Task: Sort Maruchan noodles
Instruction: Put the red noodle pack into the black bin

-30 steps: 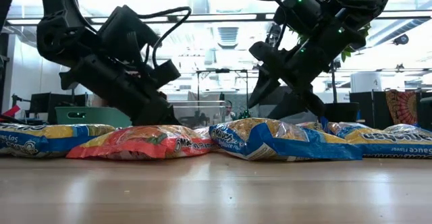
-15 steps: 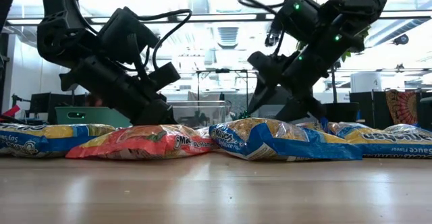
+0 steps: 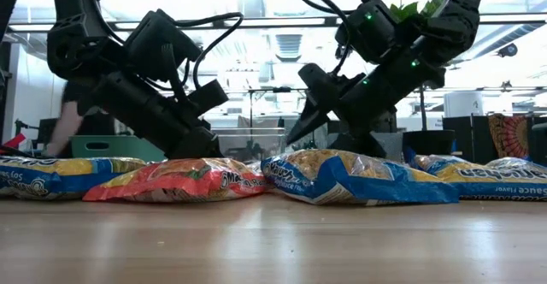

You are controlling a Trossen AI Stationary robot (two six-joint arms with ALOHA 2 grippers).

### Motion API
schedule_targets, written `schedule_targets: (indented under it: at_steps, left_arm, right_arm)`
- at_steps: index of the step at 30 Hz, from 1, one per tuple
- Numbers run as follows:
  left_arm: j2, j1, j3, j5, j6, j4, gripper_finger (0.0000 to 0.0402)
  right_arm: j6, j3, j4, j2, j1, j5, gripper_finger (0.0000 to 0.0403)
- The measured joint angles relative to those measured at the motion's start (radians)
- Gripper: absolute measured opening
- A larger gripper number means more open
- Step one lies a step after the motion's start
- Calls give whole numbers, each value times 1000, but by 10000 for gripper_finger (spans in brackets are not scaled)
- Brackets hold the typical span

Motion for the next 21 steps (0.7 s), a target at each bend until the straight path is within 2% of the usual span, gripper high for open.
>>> schedule_targets:
  at_steps: [7, 13, 21]
  left_arm:
    - [0, 0, 0, 0, 0, 0, 0]
    - [0, 0, 0, 0, 0, 1, 0]
    - [0, 0, 0, 0, -1, 1, 0]
  right_arm:
    - [-18, 0, 40, 27, 0, 1, 285]
    - [-77, 1, 170, 77, 5, -17, 266]
    - [-138, 61, 160, 115, 5, -43, 263]
